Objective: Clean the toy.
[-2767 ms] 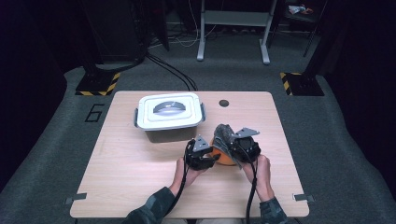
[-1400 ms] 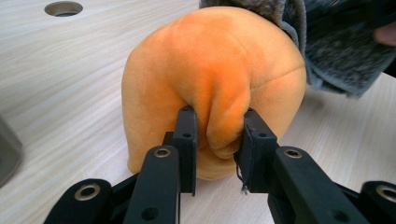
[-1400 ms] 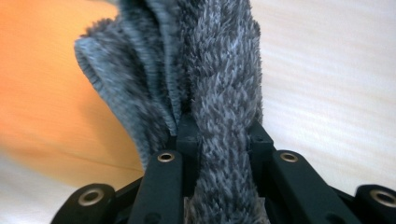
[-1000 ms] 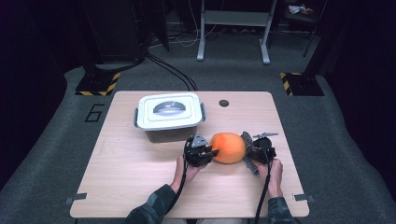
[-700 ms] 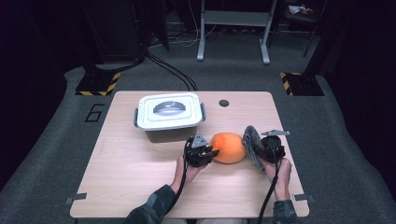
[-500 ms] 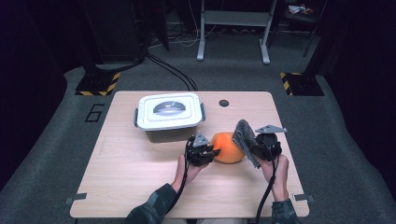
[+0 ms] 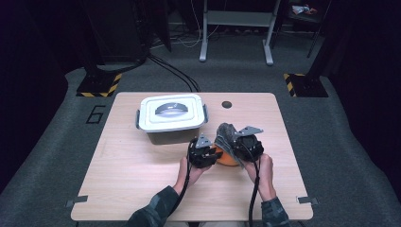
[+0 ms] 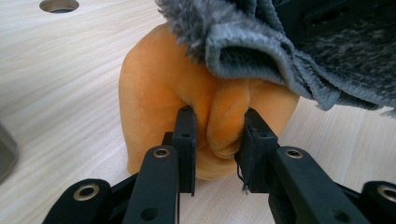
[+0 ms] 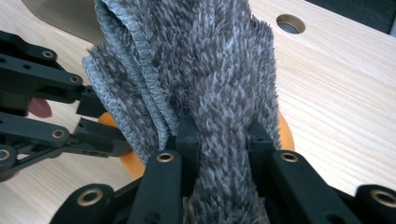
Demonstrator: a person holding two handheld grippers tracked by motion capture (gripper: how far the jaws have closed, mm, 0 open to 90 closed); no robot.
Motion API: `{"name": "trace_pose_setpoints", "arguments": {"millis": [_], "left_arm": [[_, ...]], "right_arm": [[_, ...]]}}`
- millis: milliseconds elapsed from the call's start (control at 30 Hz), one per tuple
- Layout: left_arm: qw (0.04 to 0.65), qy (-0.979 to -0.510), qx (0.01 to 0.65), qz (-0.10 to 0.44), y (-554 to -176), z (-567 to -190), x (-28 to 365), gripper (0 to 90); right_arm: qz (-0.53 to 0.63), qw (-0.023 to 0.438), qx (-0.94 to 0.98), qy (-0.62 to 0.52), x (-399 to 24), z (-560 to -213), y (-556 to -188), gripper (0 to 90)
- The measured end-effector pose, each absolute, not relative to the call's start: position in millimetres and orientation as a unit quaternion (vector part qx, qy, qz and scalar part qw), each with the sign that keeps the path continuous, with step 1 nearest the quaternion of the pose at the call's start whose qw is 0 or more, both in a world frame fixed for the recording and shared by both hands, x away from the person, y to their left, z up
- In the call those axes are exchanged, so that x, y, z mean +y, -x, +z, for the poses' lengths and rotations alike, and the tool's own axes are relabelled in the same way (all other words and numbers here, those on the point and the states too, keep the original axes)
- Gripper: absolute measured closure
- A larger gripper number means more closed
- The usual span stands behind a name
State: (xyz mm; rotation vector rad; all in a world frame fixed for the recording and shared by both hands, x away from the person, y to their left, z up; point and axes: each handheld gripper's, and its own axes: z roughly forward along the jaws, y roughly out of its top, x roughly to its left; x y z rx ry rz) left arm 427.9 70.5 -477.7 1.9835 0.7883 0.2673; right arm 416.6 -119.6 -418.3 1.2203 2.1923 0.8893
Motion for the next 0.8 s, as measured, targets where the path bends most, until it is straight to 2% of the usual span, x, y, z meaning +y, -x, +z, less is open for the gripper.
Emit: {"name": "trace_pose_setpoints", "arguments": {"millis": [533, 800], "left_arm": [[0.467, -0.819, 0.317, 0.106, -428.2, -474.9, 67.5, 71.2], [0.462, -0.822, 0.316, 0.106, -429.5, -474.1, 67.4, 71.3]], "right_arm": [[0.315, 0.234, 0.779, -0.489, -164.1, -432.9, -417.6, 73.0], [0.284, 0.210, 0.762, -0.542, -192.1, -463.0, -431.7, 73.0]]}}
